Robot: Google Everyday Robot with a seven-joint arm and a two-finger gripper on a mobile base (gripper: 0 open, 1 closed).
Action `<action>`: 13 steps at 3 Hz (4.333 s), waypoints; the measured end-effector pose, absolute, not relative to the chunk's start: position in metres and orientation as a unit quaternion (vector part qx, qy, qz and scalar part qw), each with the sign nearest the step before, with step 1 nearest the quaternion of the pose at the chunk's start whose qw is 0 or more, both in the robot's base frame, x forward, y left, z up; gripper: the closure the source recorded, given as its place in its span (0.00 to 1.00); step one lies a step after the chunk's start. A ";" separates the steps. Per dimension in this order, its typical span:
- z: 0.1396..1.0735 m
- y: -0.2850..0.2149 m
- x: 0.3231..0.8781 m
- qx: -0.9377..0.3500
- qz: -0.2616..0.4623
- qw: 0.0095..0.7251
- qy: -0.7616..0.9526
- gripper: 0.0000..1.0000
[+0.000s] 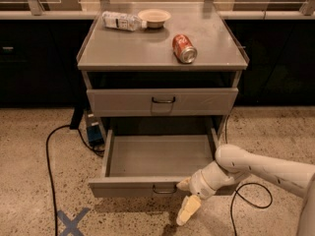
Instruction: Close middle drawer
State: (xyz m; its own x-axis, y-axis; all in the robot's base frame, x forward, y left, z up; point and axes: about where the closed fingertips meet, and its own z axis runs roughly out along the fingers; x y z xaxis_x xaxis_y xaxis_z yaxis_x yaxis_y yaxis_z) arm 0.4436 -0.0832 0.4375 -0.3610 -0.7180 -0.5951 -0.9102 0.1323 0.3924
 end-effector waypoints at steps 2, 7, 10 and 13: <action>0.452 -0.083 0.465 -0.547 0.355 0.159 0.741 0.00; 0.436 -0.084 0.544 -0.525 0.343 0.198 0.754 0.00; 0.445 -0.081 0.591 -0.516 0.340 0.218 0.755 0.00; 0.443 -0.100 0.634 -0.478 0.329 0.246 0.777 0.00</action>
Offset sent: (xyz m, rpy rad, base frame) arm 0.0191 -0.0002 0.0136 0.0159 -0.0418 -0.0240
